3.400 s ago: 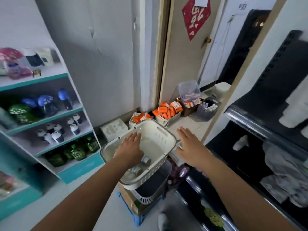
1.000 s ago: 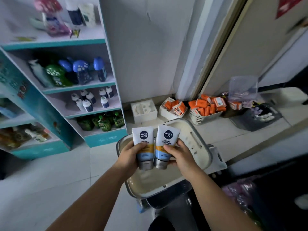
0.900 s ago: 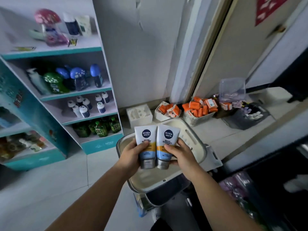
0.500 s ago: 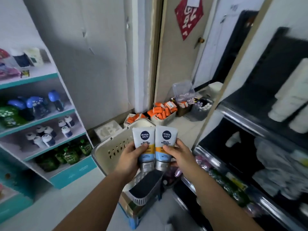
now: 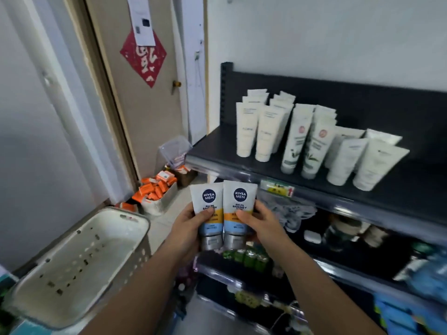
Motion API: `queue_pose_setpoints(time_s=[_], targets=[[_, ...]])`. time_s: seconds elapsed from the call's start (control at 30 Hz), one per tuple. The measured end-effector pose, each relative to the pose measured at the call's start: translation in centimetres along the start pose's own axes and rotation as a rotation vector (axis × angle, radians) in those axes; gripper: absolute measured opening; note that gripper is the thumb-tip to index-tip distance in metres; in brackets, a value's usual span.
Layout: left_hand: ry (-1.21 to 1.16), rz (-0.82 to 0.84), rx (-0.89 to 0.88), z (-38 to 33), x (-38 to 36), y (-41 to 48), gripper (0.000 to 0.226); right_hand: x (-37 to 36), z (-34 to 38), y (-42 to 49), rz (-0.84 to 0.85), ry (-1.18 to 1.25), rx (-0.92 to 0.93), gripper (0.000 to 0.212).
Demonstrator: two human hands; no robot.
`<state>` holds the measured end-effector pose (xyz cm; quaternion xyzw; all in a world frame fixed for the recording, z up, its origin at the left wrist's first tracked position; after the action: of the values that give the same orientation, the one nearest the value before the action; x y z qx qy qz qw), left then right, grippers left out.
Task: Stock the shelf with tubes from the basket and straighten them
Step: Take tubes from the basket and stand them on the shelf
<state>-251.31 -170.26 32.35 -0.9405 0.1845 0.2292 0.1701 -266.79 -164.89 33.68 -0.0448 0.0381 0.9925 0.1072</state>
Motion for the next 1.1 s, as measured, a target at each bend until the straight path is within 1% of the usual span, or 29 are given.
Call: queue_pose_setpoints(time_s=[0.1, 0.2, 0.27, 0.47, 0.73, 0.87, 0.97, 1.1], targets=[[-0.009, 0.077, 0.031, 3.0, -7.2, 0.9, 0.042, 7.3, 2.1, -1.9, -0.078, 0.018, 0.032, 0.020], [-0.013, 0.156, 0.044, 5.9, -14.7, 1.2, 0.035, 14.7, 4.2, -4.1, -0.144, -0.013, 0.062, 0.021], [-0.018, 0.201, 0.049, 7.7, -19.2, 1.3, 0.036, 19.1, 5.7, -5.5, -0.171, -0.030, 0.082, 0.022], [-0.027, 0.266, 0.058, 12.3, -30.5, 1.2, 0.038, 30.4, 9.0, -9.1, -0.235, -0.067, 0.125, 0.021], [-0.003, 0.367, 0.076, 16.4, -43.0, 1.2, 0.037, 41.8, 13.3, -13.3, -0.338, -0.088, 0.223, 0.028], [0.111, 0.444, 0.046, 17.7, -48.5, 1.3, 0.030, 46.6, 15.0, -15.4, -0.432, -0.095, 0.281, 0.033], [0.199, 0.506, 0.015, 18.5, -52.0, 1.8, 0.031, 49.7, 16.1, -16.7, -0.484, -0.117, 0.322, 0.031], [0.326, 0.500, -0.081, 19.4, -55.6, 2.9, 0.026, 53.4, 16.8, -16.9, -0.547, -0.192, 0.366, 0.031]])
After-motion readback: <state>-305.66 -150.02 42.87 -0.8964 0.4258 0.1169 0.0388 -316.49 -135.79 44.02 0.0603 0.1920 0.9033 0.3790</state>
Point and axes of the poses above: each hand's wrist, its own y-axis towards the middle knuckle, its own x-axis out of the back of the hand, z = x × y, the point moved 9 cm from there along y, towards the middle knuckle, and after that the axes turned 8 degrees about x, right-handed, at the moved point
